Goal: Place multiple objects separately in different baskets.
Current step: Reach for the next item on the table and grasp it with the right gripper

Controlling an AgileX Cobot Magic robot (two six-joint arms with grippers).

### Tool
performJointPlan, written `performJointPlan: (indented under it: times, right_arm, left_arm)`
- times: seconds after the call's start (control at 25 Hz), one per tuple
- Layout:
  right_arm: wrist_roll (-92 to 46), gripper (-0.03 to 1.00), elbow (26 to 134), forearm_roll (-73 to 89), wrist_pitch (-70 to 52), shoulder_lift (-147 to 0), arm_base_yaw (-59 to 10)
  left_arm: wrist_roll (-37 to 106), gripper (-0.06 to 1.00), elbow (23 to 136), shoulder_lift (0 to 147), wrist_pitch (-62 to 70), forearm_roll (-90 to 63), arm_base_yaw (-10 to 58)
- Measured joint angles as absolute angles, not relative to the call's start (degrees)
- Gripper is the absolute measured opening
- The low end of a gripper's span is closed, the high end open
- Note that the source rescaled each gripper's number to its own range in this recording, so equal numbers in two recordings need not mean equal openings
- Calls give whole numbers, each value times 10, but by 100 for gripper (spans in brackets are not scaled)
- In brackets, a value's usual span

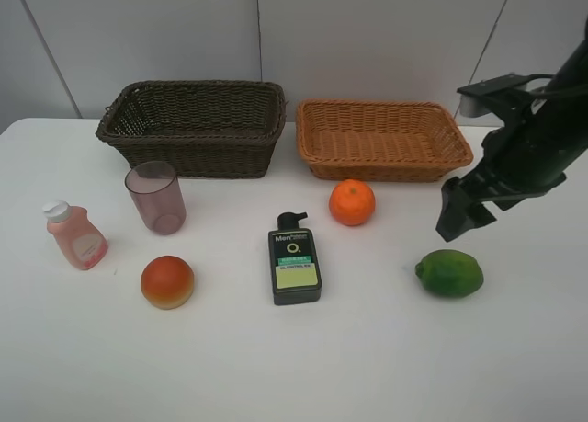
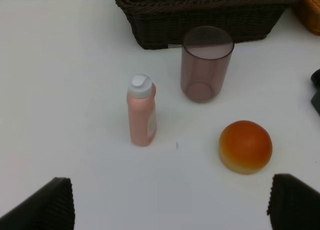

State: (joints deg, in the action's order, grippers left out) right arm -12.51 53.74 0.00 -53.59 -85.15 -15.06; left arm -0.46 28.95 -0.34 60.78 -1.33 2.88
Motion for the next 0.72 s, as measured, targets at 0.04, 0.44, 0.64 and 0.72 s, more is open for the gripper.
performJointPlan:
  times: [0.04, 0.44, 0.64, 0.72]
  right_arm:
    - [-169, 97, 537, 0, -548, -853, -155]
    - [-435, 97, 523, 7, -539, -869, -186]
    - [-476, 97, 473, 0, -471, -871, -186]
    - [-479, 97, 459, 0, -446, -871, -186]
  left_arm:
    - [-5, 100, 290, -3, 608, -13, 29]
    - [-5, 100, 290, -3, 608, -13, 29]
    - [-5, 100, 290, -3, 608, -13, 29]
    - [-5, 100, 290, -3, 608, -13, 29]
